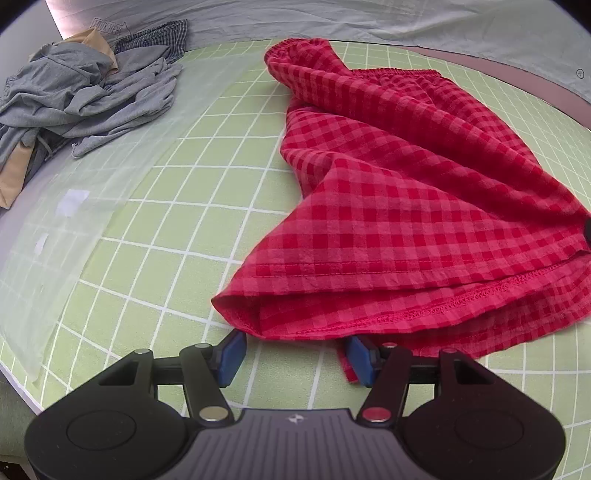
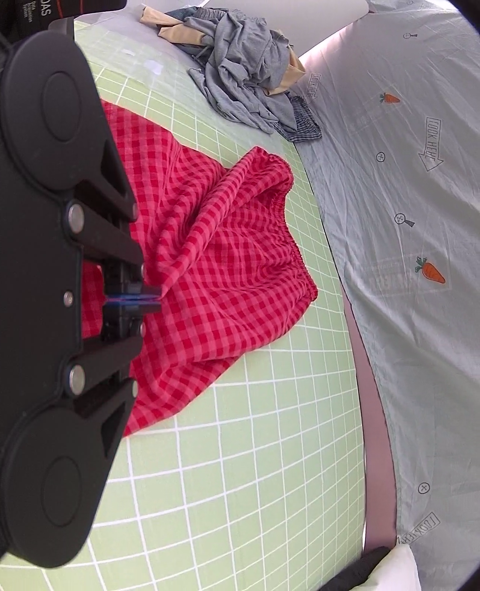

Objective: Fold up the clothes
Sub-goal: 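Grasp the shorts side edge with both grippers and fold it lengthwise over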

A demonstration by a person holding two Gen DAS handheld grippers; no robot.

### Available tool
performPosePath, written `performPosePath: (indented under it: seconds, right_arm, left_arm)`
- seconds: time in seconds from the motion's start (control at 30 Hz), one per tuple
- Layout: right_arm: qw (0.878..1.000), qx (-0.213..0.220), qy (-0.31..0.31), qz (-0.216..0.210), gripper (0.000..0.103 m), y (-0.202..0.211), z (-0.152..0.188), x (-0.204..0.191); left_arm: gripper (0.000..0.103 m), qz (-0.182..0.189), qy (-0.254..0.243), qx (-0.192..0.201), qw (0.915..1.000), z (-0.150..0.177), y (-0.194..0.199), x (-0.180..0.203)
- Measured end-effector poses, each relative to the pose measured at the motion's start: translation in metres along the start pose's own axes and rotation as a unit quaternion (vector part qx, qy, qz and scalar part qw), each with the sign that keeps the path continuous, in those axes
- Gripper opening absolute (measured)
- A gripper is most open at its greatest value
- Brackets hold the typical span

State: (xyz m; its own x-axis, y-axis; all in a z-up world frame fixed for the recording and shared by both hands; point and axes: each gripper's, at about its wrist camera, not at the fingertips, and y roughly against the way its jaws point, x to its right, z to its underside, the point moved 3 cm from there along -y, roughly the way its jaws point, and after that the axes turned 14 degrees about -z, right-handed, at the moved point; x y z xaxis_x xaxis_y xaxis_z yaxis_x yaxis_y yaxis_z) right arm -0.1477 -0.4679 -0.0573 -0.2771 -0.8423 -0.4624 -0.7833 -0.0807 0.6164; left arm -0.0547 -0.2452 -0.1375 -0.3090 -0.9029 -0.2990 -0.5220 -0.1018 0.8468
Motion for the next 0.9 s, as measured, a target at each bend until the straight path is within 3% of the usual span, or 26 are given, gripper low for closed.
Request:
performPosePath:
  seconds: [0.17, 0.27, 0.4, 0.6, 0.73, 0.8, 0.87, 0.9]
  right_arm:
    - [1.000, 0.004, 0.005, 0.010, 0.001, 0.005, 0.001, 0.002]
    - [0.999, 0.010, -0.002, 0.031, 0.001, 0.014, 0.004, 0.012]
    - [0.998, 0.016, -0.025, 0.062, 0.001, 0.026, 0.009, 0.032]
    - [0.995, -0.021, -0.046, 0.090, 0.001, 0.026, 0.033, 0.052]
    - [0.991, -0.063, -0.058, 0.100, 0.002, 0.012, 0.050, 0.056]
    - [0.991, -0.067, -0.070, 0.093, 0.007, 0.012, 0.046, 0.054]
    - [0.992, -0.054, -0.069, 0.091, 0.027, 0.015, 0.037, 0.050]
    - [0.993, -0.047, -0.067, 0.089, 0.031, 0.017, 0.033, 0.048]
  left_arm:
    - [0.066, -0.007, 0.006, 0.000, 1.0000, 0.003, -0.001, -0.005]
    - [0.072, -0.011, 0.010, 0.002, 0.9999, 0.005, -0.003, -0.009]
    - [0.073, -0.011, 0.012, 0.001, 0.9999, 0.005, -0.006, -0.015]
    - [0.073, -0.009, 0.008, -0.003, 0.9999, 0.005, -0.008, -0.020]
    - [0.073, -0.004, 0.011, -0.028, 0.9995, 0.002, -0.009, -0.029]
    - [0.072, 0.006, 0.020, -0.025, 0.9995, -0.005, -0.004, -0.039]
    - [0.072, 0.024, 0.029, -0.022, 0.9991, -0.013, 0.003, -0.048]
    - [0.072, 0.031, 0.034, -0.023, 0.9987, -0.017, 0.005, -0.053]
